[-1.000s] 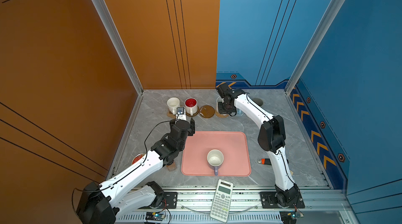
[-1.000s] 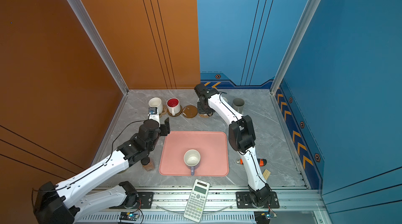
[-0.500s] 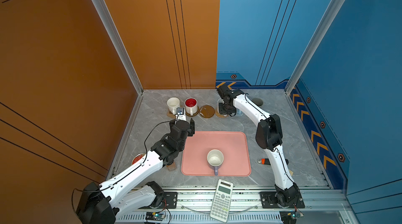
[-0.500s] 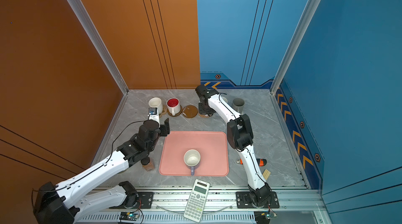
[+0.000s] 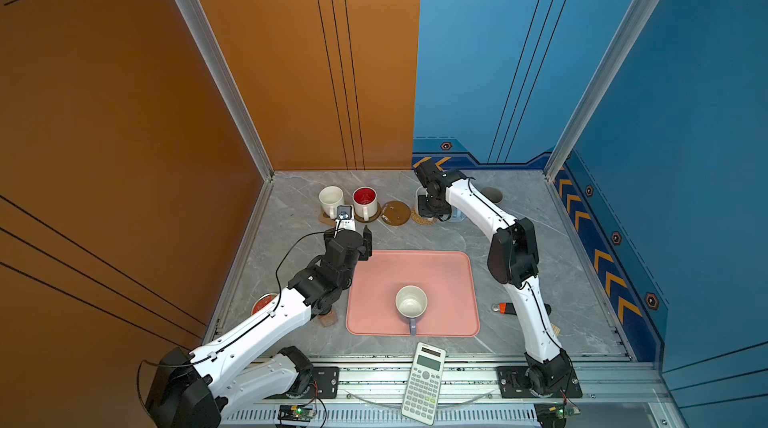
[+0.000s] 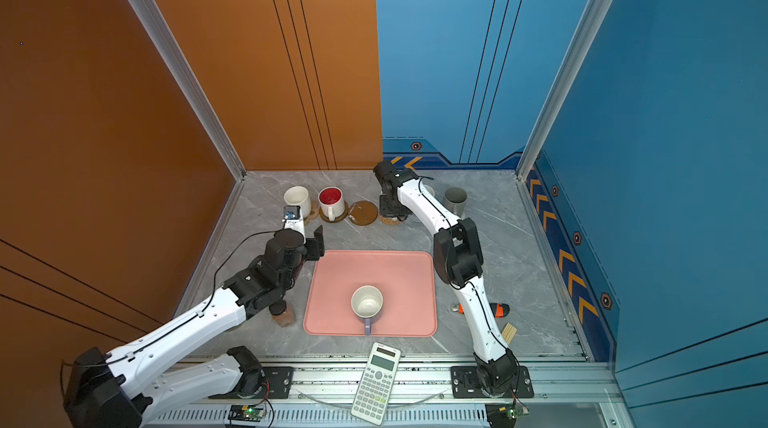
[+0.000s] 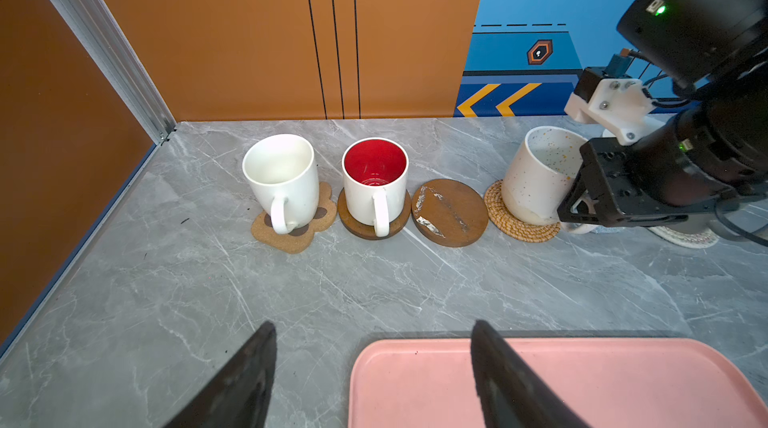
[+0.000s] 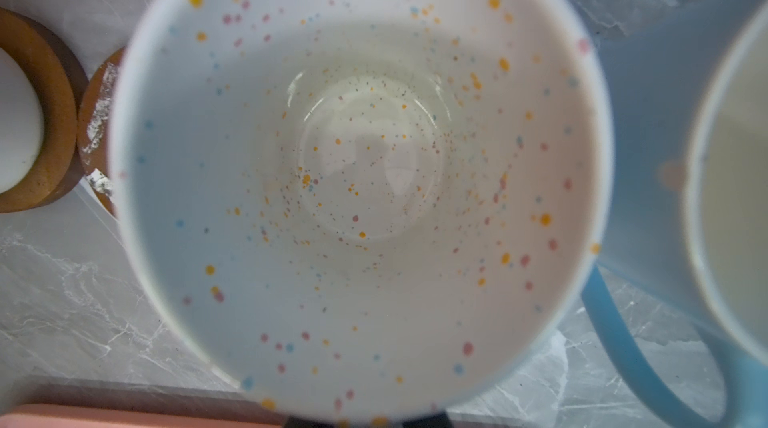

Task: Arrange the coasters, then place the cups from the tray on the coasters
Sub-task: 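Lower the speckled mug onto the woven rattan coaster with the right gripper, then open the right gripper and raise it off the speckled mug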

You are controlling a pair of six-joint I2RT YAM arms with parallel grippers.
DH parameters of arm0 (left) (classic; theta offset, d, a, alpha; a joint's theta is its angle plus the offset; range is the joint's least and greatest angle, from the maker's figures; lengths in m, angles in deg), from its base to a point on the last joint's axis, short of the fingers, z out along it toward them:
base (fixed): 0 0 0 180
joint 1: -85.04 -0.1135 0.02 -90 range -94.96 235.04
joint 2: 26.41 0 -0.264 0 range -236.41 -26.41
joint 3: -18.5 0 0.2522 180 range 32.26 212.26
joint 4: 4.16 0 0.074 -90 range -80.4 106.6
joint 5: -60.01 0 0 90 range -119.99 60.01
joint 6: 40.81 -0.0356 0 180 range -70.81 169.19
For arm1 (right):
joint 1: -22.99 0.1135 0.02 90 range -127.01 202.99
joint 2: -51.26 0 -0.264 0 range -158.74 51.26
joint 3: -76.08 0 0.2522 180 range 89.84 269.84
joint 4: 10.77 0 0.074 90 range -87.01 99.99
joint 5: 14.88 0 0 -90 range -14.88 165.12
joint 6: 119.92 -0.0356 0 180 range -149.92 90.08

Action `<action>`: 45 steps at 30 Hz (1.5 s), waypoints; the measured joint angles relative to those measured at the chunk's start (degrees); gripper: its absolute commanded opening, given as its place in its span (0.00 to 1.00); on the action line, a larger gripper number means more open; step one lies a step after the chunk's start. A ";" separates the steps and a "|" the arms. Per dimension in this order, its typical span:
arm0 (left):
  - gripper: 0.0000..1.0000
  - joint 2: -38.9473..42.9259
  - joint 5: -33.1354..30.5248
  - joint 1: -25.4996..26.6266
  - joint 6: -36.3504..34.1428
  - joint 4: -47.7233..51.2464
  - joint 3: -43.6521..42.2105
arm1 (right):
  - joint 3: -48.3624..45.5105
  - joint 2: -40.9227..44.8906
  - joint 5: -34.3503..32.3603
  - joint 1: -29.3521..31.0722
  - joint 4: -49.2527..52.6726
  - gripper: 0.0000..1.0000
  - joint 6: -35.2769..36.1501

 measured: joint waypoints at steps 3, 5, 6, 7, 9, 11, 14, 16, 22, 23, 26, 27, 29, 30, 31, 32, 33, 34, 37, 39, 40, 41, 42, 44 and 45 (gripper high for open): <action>0.75 0.24 0.00 -0.15 -0.02 0.02 -0.02 | 0.09 -0.72 0.00 0.00 0.02 0.00 0.00; 0.75 0.39 -0.02 -0.26 0.00 0.00 -0.07 | 0.11 -1.09 -0.07 0.02 -0.07 0.00 0.00; 0.75 0.44 -0.02 -0.28 0.00 0.02 -0.09 | 0.20 -1.16 -0.11 0.02 -0.09 0.00 -0.02; 0.75 0.48 -0.02 -0.28 0.00 0.00 -0.17 | 0.24 -1.16 -0.09 0.00 -0.11 0.00 -0.02; 0.74 0.52 -0.02 -0.31 0.00 0.02 -0.33 | 0.31 -1.16 -0.09 0.00 -0.11 0.00 -0.02; 0.75 0.55 -0.02 -0.33 0.00 0.04 -0.37 | 0.31 -1.16 -0.11 0.00 -0.11 0.00 -0.02; 0.75 0.63 0.00 -0.35 0.00 0.04 -0.37 | 0.31 -1.18 -0.11 0.00 -0.09 0.00 -0.02; 0.75 0.70 -0.02 -0.35 -0.02 0.04 -0.37 | 0.31 -1.18 -0.11 0.02 -0.09 0.00 0.00; 0.75 1.05 -0.02 -0.35 0.00 0.04 -0.46 | 0.31 -1.18 -0.11 0.02 -0.02 0.00 0.00; 0.74 1.31 -0.02 -0.35 0.00 0.02 -0.61 | 0.31 -1.18 -0.13 0.02 0.02 0.00 0.00; 0.75 1.95 -0.02 -0.35 0.00 0.09 -0.98 | 0.31 -1.18 -0.15 0.02 0.09 0.03 0.00; 0.75 2.05 -0.02 -0.39 0.00 0.09 -1.03 | 0.33 -1.18 -0.15 0.02 0.15 0.06 0.00; 0.75 2.27 -0.02 -0.46 0.00 0.09 -1.11 | 0.37 -1.18 -0.15 0.07 0.39 0.11 0.00; 0.75 2.36 -0.02 -0.50 0.00 0.09 -1.11 | 0.39 -1.18 -0.15 0.07 0.48 0.13 0.00; 0.75 2.40 0.00 -0.57 0.00 0.09 -1.11 | 0.39 -1.18 -0.15 0.09 0.50 0.15 0.00; 0.75 2.51 -0.02 -0.61 0.00 0.09 -1.11 | 0.39 -1.18 -0.15 0.13 0.50 0.16 0.00; 0.75 2.60 -0.02 -0.61 0.00 0.09 -1.11 | 0.39 -1.18 -0.15 0.13 0.50 0.17 0.02; 0.75 2.69 -0.02 -0.61 0.00 0.09 -1.11 | 0.39 -1.18 -0.15 0.13 0.52 0.18 0.00; 0.75 3.06 0.00 -0.61 0.00 0.09 -1.11 | 0.39 -1.18 -0.15 0.24 0.52 0.21 0.00; 0.74 3.26 -0.02 -0.61 0.00 0.11 -1.11 | 0.42 -1.18 -0.13 0.33 0.52 0.23 0.00; 0.75 3.30 -0.02 -0.61 0.00 0.11 -1.11 | 0.50 -1.18 -0.15 0.35 0.55 0.23 0.00; 0.74 3.37 -0.02 -0.61 0.00 0.11 -1.11 | 0.68 -1.18 -0.15 0.35 0.55 0.25 0.00; 0.75 3.43 -0.02 -0.61 0.00 0.11 -1.11 | 0.85 -1.18 -0.13 0.35 0.57 0.28 0.02; 0.75 3.52 -0.02 -0.61 0.00 0.11 -1.11 | 1.16 -1.18 -0.15 0.35 0.55 0.35 0.00; 0.75 3.56 -0.02 -0.61 0.00 0.11 -1.11 | 1.22 -1.18 -0.15 0.35 0.52 0.38 -0.07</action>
